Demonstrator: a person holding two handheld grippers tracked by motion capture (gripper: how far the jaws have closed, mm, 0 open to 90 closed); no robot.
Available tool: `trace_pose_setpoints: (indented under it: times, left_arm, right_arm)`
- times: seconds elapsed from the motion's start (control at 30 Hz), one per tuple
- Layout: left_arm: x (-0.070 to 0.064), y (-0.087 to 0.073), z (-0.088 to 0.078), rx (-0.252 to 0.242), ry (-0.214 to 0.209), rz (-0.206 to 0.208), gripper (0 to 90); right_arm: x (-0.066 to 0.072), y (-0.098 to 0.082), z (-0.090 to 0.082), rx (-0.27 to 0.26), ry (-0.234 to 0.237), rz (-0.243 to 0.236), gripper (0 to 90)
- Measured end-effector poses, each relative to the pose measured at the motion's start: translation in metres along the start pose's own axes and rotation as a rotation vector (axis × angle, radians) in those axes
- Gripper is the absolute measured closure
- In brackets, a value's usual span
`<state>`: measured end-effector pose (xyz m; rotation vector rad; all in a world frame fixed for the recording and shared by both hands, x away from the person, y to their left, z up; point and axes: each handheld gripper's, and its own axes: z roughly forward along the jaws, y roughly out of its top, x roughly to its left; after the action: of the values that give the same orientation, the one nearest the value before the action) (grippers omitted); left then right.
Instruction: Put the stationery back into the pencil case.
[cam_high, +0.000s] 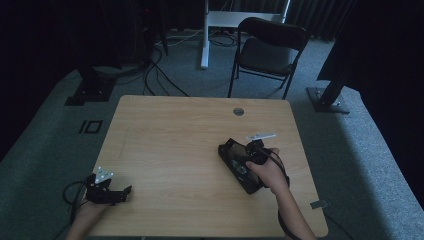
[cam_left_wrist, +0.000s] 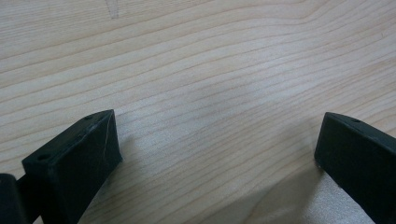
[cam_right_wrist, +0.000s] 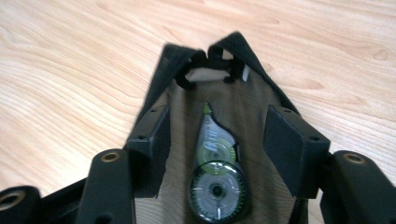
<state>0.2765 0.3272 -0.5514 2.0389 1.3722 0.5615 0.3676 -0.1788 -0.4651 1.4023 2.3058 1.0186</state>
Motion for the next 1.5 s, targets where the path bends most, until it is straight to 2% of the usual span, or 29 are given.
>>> trace_pose_setpoints:
  times: [0.27,0.4,0.67,0.73,1.13,1.17,1.23,1.3,1.5]
  left_arm:
    - [0.000,0.000,0.000,0.000,0.000,0.000,0.1]
    - [0.000,0.000,0.000,0.001,0.000,0.001,0.1]
    - [0.000,0.000,0.000,0.000,0.000,0.000,0.1]
    - [0.000,0.000,0.000,0.000,0.000,0.000,0.1]
    - [0.000,0.000,0.000,0.000,0.000,0.000,0.1]
    - [0.000,0.000,0.000,0.001,0.000,0.001,0.1]
    - [0.000,0.000,0.000,0.000,0.000,0.000,0.1]
    - [0.000,0.000,0.000,0.001,0.000,0.001,0.1]
    - [0.000,0.000,0.000,0.000,0.000,0.000,0.1]
  right_arm:
    - [-0.004,-0.007,-0.018,-0.077,0.017,-0.028,36.1]
    - [-0.010,-0.012,-0.025,-0.113,0.018,-0.015,33.8]
    - [-0.024,-0.020,-0.034,-0.154,-0.021,-0.006,32.0]
    - [-0.030,-0.023,-0.038,-0.182,-0.034,0.010,31.7]
    - [-0.049,-0.038,-0.044,-0.199,-0.073,0.051,29.9]
    - [-0.054,-0.042,-0.044,-0.177,-0.091,0.062,29.9]
    - [-0.056,-0.044,-0.044,-0.179,-0.100,0.066,29.7]
    - [-0.063,-0.051,-0.043,-0.193,-0.094,0.090,28.0]
    - [-0.074,-0.066,-0.040,-0.189,-0.120,0.109,27.2]
